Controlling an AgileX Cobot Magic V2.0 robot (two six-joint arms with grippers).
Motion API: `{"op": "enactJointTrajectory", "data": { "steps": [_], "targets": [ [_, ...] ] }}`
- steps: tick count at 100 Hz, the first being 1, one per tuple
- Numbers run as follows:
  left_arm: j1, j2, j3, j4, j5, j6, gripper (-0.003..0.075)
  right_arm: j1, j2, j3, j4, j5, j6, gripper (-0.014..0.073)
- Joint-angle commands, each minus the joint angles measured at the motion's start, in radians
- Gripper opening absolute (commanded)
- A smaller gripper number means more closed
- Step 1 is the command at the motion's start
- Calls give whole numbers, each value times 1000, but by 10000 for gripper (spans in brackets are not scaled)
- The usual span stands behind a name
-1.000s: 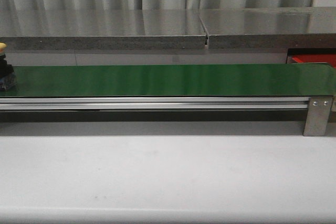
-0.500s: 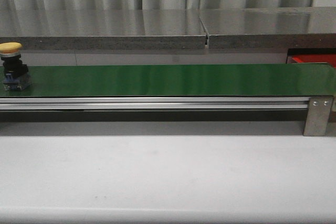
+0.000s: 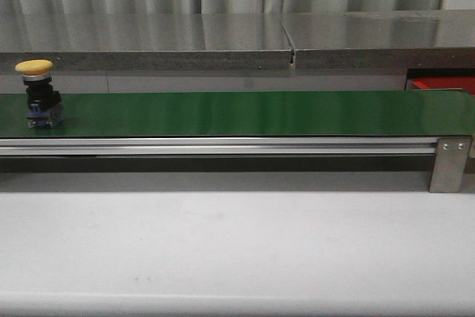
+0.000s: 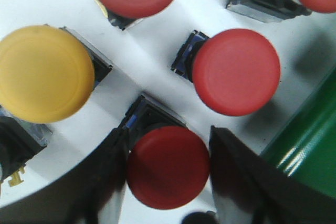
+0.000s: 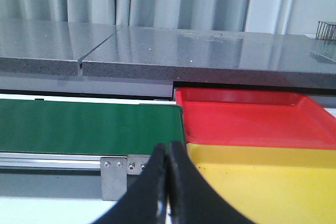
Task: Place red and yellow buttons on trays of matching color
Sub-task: 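Move the left gripper to a red button and grasp it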
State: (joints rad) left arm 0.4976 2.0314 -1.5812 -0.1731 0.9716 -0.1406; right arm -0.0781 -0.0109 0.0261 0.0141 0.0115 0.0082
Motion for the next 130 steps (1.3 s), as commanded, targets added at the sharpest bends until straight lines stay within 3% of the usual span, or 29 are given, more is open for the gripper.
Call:
{"op": "enactJointTrajectory", "data": {
  "steps": [1,67,106,130],
  "targets": [
    [-3,-51,-24,-11,-14,-3,177,-5,-18,-22,0,-75,-8,-74],
    [-10,-281,-29,-11,55,-1,171,-5,-18,-22,0,-75,-8,-74],
    [-165,-244,-144,-28,81,2,171,-5,-18,-22,0,-75,-8,-74],
    [-204,-158,-175,-61,81,2,171,-5,-18,-22,0,-75,-8,-74]
  ]
}}
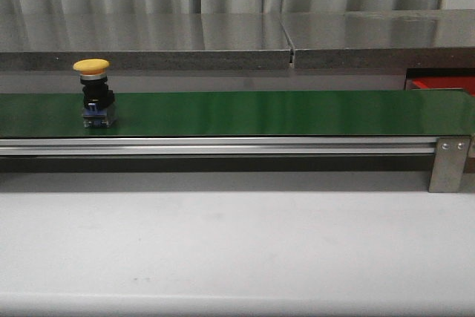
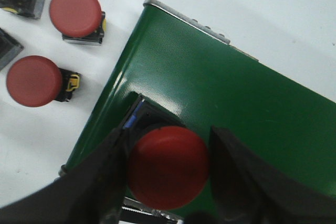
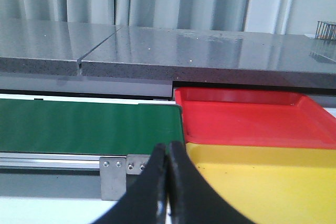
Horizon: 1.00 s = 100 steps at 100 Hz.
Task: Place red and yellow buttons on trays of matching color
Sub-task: 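Move the left gripper to a red button and grasp it, then set the red button on the belt and open the left gripper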
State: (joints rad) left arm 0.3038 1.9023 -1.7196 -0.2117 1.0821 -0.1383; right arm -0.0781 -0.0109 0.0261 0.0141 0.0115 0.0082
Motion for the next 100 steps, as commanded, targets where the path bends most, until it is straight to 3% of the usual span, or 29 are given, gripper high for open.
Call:
{"op": "enactJointTrajectory", "data": {
  "steps": [1,20,27,42,60,72,81,100],
  "targets": [
    [-10,-29,-37,-23,-29,0,171,-5,-18,-22,0,-75,-8,-74],
    [-10,-14,-37,-14,-31,3,184,-5,-18,-22,0,-75,-8,-74],
    [-10,-14,-37,-14,-33,3,239,-5,-18,-22,0,-75,-8,-74],
    [-10,-14,-37,-12,-35,5,435,-5,-18,-22,0,-75,-8,-74],
    [-12,-23,-37,-2,-37,11,465,-5,-18,-22,0,-75,-8,-74],
    [-20,-72,-37,16,-56,32,428,-5,-18,-22,0,-75,-8,-74],
    [-33,-122,-37,43,-56,51,351,-5,-18,-22,0,-75,-8,-74],
    [-92,-229,-37,69,-68,110,-1,-5,-18,-22,0,-75,-8,-74]
  ]
}}
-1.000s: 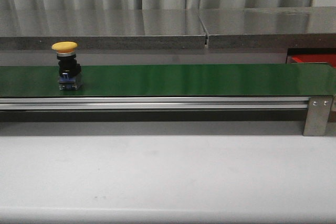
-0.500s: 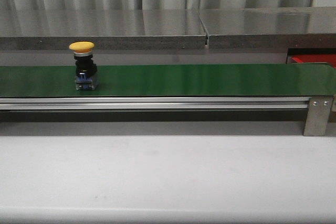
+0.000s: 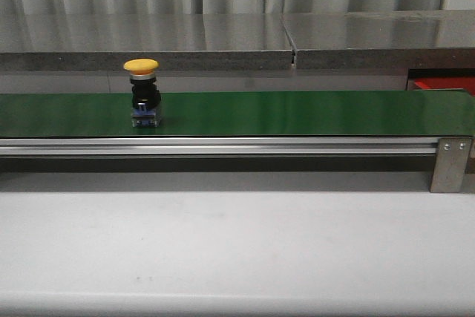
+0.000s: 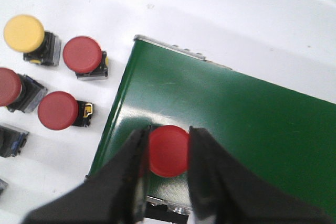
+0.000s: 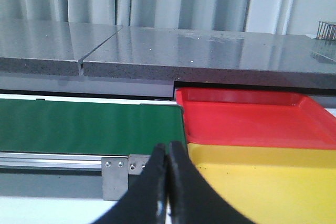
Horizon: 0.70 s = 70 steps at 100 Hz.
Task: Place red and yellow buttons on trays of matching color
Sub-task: 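Set the red button on the belt and open the left gripper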
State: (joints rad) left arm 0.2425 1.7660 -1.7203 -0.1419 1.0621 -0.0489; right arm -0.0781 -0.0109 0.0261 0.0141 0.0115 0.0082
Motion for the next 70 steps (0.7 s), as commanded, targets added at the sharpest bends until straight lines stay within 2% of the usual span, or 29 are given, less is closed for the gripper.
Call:
{"op": "enactJointTrajectory", "data": {
  "steps": [1,28,70],
  "targets": [
    [-34,-100,-36,-1,-48,29,-23,-5,-18,-22,0,-75,-8,-74],
    [-145,-250,37,-1,-56,88,-20,-5,-18,-22,0,-75,-8,-74],
    [-289,-555,382,-1,-212,108,-20,-5,-18,-22,0,-75,-8,-74]
  ]
}}
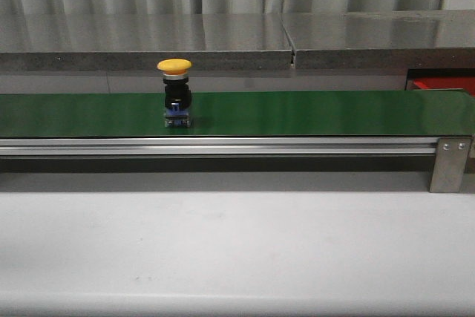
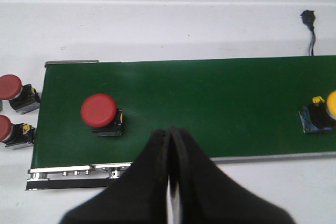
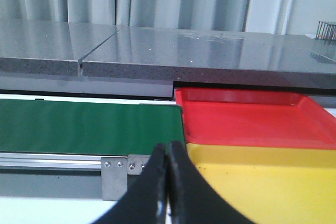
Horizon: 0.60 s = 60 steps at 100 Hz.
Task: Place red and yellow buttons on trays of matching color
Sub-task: 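Set the red button on the belt and open the left gripper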
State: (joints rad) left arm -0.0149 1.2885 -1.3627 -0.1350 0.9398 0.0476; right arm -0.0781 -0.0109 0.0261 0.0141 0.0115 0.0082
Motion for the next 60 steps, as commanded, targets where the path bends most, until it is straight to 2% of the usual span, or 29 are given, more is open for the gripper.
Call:
{"op": "enactJointTrajectory", "data": {
  "steps": [1,27,60],
  "targets": [
    [-37,-87,36,-8,-92,16,-20,-5,-18,-22,0,-75,-8,-74],
    [-121,-275,233,-33,-133,21,-20,-5,-18,-22,0,-75,-8,-74],
    [-127,-603,505,-33,-203,21,-20,-5,-19,-22,-1,-88,-8,-74]
  ]
}}
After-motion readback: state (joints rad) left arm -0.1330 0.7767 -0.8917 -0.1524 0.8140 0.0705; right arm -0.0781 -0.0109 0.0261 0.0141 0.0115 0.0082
